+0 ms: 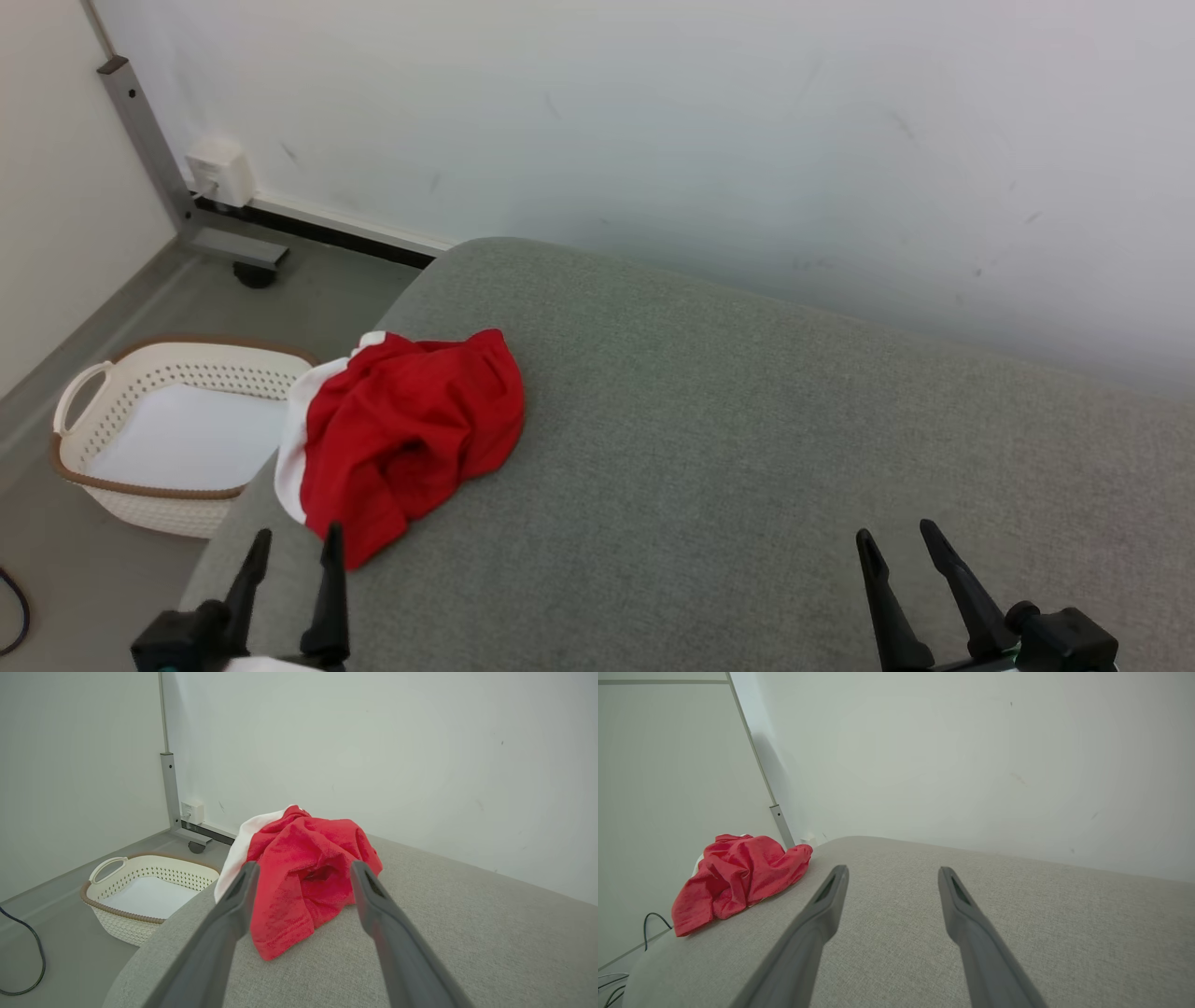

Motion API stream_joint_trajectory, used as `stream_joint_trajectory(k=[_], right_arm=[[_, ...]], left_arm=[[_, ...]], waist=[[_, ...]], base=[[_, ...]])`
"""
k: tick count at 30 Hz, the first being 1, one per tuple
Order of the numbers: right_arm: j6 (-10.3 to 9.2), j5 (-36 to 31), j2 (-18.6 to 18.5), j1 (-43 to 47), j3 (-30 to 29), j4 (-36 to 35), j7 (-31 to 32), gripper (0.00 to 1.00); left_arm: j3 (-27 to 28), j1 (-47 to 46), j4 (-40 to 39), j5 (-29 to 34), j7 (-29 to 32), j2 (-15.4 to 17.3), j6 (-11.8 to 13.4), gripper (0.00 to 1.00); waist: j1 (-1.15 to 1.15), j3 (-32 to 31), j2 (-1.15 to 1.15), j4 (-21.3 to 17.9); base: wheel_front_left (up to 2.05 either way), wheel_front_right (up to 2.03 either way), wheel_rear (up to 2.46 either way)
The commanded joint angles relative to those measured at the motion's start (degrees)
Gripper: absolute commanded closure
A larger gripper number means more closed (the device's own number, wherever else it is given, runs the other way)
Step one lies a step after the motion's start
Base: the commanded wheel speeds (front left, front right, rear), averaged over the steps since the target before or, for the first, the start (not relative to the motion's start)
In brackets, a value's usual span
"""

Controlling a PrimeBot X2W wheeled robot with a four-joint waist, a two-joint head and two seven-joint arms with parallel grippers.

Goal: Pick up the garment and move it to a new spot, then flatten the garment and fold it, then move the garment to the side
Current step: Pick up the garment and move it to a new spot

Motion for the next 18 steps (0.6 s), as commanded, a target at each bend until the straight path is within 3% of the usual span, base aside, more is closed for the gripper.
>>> stream_joint_trajectory(k=[1, 9, 18], right_arm=[[-0.12, 0.42, -0.18, -0.51, -0.05, 0.16, -0.13, 0.00], [-0.12, 0.19, -0.12, -2.15, -0.46, -0.40, -0.14, 0.00], [-0.12, 3.00, 0.87, -4.35, 1.07, -1.40, -0.13, 0.00]], left_arm=[[0.34, -1.18, 0.62, -0.97, 0.01, 1.02, -0.12, 0.00], [3.04, -11.13, 4.32, -2.85, 10.40, 6.22, 1.01, 0.00], [6.30, -19.55, 8.16, -8.29, 23.38, 12.44, 0.62, 0.00]], waist=[[0.00, 0.14, 0.00, -0.32], [0.00, 0.25, 0.00, -4.14], [0.00, 3.77, 0.00, -12.42]], base=[[0.00, 0.00, 0.00], [0.00, 0.00, 0.00], [0.00, 0.00, 0.00]])
